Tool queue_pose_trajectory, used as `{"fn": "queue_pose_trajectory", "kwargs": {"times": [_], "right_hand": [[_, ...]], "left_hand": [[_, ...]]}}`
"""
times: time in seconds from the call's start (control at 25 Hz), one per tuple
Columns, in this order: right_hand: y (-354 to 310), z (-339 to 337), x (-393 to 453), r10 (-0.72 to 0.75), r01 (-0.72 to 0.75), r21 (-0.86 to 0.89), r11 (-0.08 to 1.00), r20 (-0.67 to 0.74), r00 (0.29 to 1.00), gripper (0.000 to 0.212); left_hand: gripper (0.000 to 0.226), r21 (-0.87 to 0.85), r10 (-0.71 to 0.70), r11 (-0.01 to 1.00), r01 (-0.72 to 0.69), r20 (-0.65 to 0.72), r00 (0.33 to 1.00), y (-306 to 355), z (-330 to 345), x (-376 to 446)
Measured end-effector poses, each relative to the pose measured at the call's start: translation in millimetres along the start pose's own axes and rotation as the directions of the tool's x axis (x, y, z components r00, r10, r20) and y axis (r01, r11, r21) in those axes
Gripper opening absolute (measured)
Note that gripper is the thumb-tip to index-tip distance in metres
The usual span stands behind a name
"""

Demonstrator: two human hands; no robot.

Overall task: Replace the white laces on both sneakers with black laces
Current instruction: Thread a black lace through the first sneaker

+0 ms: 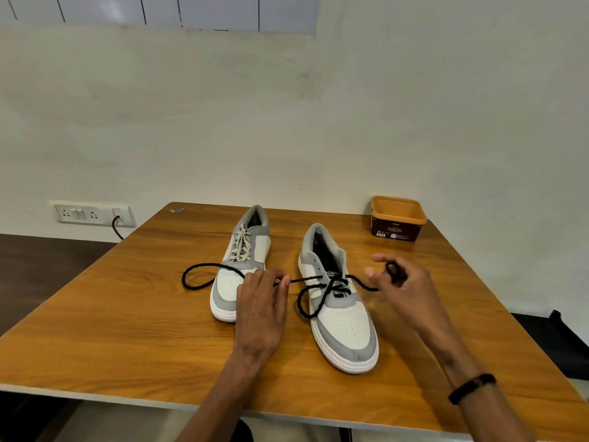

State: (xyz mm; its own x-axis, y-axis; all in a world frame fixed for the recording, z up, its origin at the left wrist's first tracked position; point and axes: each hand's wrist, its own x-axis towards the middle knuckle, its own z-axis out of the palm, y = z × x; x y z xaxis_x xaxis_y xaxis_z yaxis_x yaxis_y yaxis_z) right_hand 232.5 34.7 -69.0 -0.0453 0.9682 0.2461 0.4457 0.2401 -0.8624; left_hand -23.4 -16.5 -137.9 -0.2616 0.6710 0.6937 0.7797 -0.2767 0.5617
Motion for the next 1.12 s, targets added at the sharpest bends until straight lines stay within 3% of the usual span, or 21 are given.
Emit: {"fn": "queue_pose_trajectory", "kwargs": {"times": [0.04, 0.12, 0.28, 0.44, 0.6, 0.68, 0.8, 1.12], "right_hand": [[0.0, 7.8, -3.6, -0.060, 0.075, -0.176, 0.982, 0.090, 0.994, 0.024], [-0.3, 23.0, -3.9, -0.162, 0.207, -0.340, 0.917, 0.156, 0.974, 0.026], [0.2, 30.2, 3.6, -0.183, 0.214, -0.335, 0.917, 0.123, 0.975, 0.010], [5.0, 27.2, 0.5, -0.090, 0.088, -0.121, 0.989, -0.005, 0.996, 0.010], [11.6, 25.5, 5.0, 0.152, -0.124, 0.203, 0.971, -0.128, 0.980, 0.008], [12.4, 25.6, 10.1, 0.311, -0.222, 0.467, 0.856, -0.123, 0.942, 0.009], [4.8, 22.8, 14.8, 0.471, -0.243, 0.771, 0.588, -0.083, 0.878, 0.008], [11.3, 20.5, 19.5, 0.608, -0.171, 0.985, -0.029, 0.153, 0.779, 0.015]], "left_hand": [[0.015, 0.007, 0.018, 1.000, -0.018, 0.024, 1.000, -0.1, -1.0, -0.4], [0.017, 0.027, 0.041, 0.999, -0.042, 0.061, 0.997, -0.3, -3.0, -1.7], [0.013, 0.056, 0.054, 0.997, -0.057, 0.042, 0.998, 0.3, -2.2, -1.5], [0.012, 0.101, 0.044, 0.994, -0.043, -0.005, 0.999, -0.5, -1.0, -1.3], [0.013, 0.141, 0.017, 0.990, -0.011, -0.046, 0.999, -0.7, -0.1, -0.5], [0.014, 0.139, 0.010, 0.990, 0.000, -0.074, 0.997, -1.7, -0.7, -0.7], [0.017, 0.147, -0.031, 0.988, 0.048, -0.117, 0.993, -2.5, -2.3, 0.2], [0.022, 0.206, -0.126, 0.961, 0.183, -0.260, 0.957, -5.0, -5.3, 0.8]]}}
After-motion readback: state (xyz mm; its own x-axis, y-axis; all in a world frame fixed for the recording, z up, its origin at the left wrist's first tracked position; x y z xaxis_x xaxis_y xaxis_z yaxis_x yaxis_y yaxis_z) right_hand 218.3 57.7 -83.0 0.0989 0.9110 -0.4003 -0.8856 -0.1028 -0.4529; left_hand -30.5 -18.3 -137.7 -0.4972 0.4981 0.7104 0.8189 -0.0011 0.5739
